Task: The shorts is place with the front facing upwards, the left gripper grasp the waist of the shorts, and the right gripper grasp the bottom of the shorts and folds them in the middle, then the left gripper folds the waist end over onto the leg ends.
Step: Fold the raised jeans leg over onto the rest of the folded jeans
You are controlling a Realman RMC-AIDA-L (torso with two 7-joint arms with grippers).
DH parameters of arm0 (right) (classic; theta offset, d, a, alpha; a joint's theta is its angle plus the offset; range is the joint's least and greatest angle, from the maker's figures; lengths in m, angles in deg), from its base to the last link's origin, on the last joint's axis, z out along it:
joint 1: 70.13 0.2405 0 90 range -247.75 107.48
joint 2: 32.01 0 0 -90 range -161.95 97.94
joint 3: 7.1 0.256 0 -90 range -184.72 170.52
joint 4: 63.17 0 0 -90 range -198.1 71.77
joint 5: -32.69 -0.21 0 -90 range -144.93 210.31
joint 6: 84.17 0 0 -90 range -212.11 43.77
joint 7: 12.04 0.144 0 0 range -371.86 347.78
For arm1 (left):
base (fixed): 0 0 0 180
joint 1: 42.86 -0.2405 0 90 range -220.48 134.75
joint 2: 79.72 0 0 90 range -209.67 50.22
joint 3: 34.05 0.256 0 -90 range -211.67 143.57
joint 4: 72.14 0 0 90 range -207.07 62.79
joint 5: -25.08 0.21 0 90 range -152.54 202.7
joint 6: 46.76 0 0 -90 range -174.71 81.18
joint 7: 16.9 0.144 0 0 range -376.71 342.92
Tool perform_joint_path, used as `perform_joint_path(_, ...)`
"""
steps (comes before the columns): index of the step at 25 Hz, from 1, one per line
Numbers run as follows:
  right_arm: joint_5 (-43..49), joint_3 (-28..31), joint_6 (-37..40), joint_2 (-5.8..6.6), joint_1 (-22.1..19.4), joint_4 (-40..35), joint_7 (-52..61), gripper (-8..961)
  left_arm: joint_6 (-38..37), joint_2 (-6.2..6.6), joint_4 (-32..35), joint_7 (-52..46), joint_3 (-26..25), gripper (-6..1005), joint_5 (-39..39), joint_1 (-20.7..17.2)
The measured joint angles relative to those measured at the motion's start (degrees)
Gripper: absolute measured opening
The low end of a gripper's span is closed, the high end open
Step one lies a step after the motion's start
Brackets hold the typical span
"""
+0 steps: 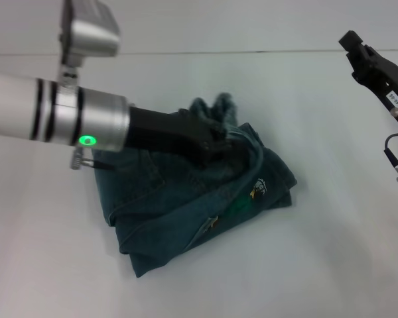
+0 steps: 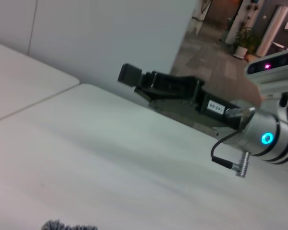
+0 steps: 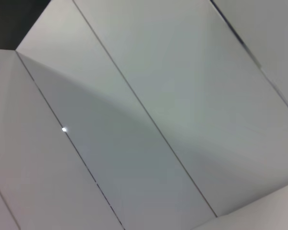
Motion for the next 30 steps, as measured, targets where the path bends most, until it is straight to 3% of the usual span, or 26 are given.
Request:
perform_joint_path(4,0.0,0.2,-0.1,-0.41,-0.2,0.0,0.0,-2,3.7,-1.35,-0.7,-0.5,1.7,185,0.8,0.2)
perform_joint_path(10,0.1,-0.1,-0.3,-0.86,-0.2,-0.1,-0.2,-1,4.3,-1.46,-0.7,-0.5,2.1,196,0.5,-0.3)
perform_joint_path(21,0.3,-0.2,-1.1,-1.02,-0.5,-0.1,-0.4,15,5.7,-2.01,-0.9,2.8,2.9,628,-4.1,-2.5)
perform_joint_path(23,0.3,-0.2,-1.3,-1.05,-0.6,-0.1,-0.4,18,6.8,-1.95,-0.9,3.3,4.5,854,-4.2,-2.7)
perform_joint_path(30,0.0,0.6,-2.5,-1.09,-1.1,-0.1,-0.5,29,7.6,-1.57,3.7,1.0,12.2,914,0.2,-0.5)
